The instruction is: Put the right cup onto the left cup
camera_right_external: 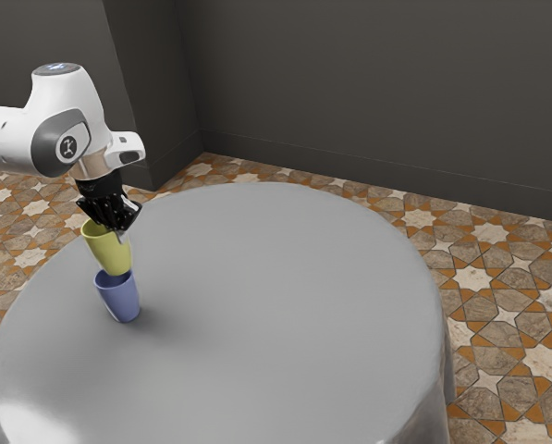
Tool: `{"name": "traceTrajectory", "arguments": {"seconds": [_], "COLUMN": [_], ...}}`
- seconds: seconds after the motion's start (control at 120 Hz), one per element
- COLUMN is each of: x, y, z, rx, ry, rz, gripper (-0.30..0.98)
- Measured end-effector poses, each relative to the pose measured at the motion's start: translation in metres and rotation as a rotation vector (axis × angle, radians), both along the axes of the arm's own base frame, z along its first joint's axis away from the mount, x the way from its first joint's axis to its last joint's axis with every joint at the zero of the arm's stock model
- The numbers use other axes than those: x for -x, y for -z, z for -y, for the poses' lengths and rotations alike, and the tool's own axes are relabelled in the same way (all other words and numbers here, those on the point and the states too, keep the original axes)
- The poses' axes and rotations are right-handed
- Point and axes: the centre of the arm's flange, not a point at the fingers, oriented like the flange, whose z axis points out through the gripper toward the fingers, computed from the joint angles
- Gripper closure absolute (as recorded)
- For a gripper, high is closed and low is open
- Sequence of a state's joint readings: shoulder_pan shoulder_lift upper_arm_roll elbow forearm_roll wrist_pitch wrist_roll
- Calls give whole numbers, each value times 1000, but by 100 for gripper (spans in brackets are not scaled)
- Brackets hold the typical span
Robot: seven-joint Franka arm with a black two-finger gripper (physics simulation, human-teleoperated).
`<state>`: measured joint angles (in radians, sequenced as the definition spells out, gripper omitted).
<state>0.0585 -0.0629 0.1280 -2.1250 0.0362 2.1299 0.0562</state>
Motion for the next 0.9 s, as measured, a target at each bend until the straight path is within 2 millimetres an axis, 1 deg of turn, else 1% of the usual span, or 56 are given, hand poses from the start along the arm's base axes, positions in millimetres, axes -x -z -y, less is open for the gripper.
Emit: {"name": "traceTrajectory", "arguments": {"seconds": [0.283,0.65,0.9], "x": [1,0,1], "y": [6,12,13], "z": [-9,-11,-18], "rx": [-8,-9,-9], "ry": [-12,-15,-28], "rz": [-13,-24,-27], "gripper": [78,78,78]}}
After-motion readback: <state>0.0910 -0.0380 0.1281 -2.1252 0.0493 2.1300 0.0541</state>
